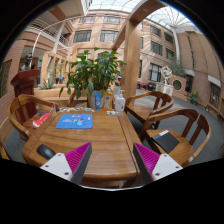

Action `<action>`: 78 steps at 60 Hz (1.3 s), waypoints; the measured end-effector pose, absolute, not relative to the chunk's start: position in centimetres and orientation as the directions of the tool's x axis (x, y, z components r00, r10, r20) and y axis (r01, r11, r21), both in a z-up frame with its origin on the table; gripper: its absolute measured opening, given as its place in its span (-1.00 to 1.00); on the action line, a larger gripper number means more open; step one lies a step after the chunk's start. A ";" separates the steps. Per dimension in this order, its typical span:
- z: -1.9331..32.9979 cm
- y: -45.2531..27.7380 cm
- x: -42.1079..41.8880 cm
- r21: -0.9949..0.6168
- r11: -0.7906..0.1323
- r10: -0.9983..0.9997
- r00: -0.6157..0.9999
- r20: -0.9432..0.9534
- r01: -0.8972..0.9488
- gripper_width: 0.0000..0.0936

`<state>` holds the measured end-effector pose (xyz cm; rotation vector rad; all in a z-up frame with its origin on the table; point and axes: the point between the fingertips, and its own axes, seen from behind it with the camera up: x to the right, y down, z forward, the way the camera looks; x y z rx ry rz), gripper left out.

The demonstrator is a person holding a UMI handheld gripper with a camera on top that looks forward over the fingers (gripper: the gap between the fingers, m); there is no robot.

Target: Arrange mouse

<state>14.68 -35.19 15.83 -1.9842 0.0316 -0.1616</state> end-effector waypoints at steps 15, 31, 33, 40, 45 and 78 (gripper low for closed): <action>9.6 -39.9 13.3 -0.866 -0.494 -0.042 0.992 0.118 0.082 0.83; 2.0 -39.2 -0.9 -0.811 -0.561 0.187 0.980 0.071 0.167 0.82; 1.7 -38.6 -2.6 -0.815 -0.550 0.214 0.974 0.073 0.181 0.82; 0.7 -36.1 -7.8 -0.823 -0.526 0.283 0.957 0.069 0.215 0.82; -0.1 -34.3 -9.9 -0.820 -0.524 0.301 0.951 0.073 0.228 0.82; -1.5 -22.8 -14.2 -0.823 -0.540 0.283 0.959 0.017 0.174 0.57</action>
